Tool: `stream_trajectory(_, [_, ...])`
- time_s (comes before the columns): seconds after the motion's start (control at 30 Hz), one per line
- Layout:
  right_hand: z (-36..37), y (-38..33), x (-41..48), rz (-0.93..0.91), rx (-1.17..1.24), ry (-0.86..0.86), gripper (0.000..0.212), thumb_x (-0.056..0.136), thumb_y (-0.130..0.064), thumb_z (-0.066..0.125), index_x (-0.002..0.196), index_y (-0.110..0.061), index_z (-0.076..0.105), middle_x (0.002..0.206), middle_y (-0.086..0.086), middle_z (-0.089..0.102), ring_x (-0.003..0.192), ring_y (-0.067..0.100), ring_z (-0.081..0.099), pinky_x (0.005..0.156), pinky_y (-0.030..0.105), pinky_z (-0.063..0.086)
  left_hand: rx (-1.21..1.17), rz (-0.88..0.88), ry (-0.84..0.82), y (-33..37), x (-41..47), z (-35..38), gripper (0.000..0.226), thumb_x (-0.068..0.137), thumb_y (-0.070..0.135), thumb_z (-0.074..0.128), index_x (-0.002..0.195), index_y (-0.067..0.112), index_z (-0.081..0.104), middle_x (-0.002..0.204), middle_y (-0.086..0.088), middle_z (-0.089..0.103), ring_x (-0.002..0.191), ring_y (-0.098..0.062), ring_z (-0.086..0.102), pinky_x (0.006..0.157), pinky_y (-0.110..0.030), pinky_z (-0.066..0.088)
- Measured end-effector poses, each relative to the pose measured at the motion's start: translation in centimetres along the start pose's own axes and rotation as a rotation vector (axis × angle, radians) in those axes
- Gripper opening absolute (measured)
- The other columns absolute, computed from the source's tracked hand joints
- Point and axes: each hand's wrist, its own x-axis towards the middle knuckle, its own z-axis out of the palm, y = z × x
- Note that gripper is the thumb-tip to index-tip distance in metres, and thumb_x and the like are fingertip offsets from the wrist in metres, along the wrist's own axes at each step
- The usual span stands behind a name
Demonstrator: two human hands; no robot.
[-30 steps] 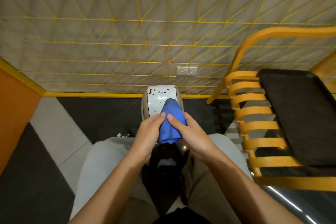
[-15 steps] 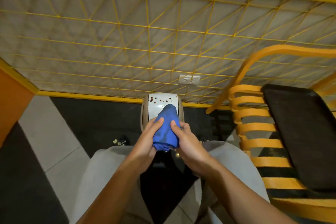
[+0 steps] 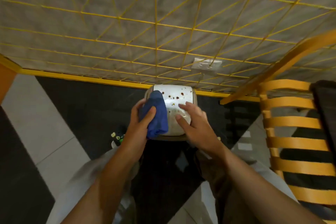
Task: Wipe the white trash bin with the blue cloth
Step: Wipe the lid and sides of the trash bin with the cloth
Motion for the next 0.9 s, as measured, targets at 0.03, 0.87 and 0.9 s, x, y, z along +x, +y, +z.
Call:
stream_trajectory(0.03, [-0.3, 0.7, 0.9, -0.027, -0.081, 0.026, 0.05, 0.094, -0.035, 0.05, 0.14, -0.02, 0.039, 0.151, 0.001, 0.029, 0.141, 0.018, 0.02, 0.111, 0.031, 0.018, 0.063, 0.025, 0.019, -0.2, 1.4, -0.3, 0.048, 0.091, 0.023, 0.054, 0.134, 0.031, 0.035, 0.109, 0.01, 0.053, 0.095, -0.009, 0.057, 0.078, -0.026, 0.049])
stream_trajectory(0.87, [-0.3, 4.6, 5.6, -0.083, -0.734, 0.036, 0.075, 0.089, -0.041, 0.055, 0.149, -0.022, 0.015, 0.158, 0.006, 0.016, 0.144, 0.033, 0.012, 0.116, 0.05, 0.005, 1.308, 0.632, -0.104, -3.8, 8.2, -0.5, 0.038, 0.081, 0.025, 0.054, 0.117, 0.017, 0.062, 0.121, -0.017, 0.053, 0.095, -0.036, 0.054, 0.082, -0.047, 0.048])
stream_trajectory(0.9, [-0.3, 4.6, 5.6, -0.084, -0.736, 0.036, 0.075, 0.089, -0.041, 0.055, 0.149, -0.022, 0.014, 0.158, 0.006, 0.016, 0.144, 0.033, 0.012, 0.116, 0.05, 0.005, 1.324, 0.637, -0.12, -3.7, 8.1, -0.5, 0.039, 0.08, 0.026, 0.053, 0.117, 0.017, 0.062, 0.12, -0.017, 0.054, 0.095, -0.036, 0.055, 0.081, -0.048, 0.049])
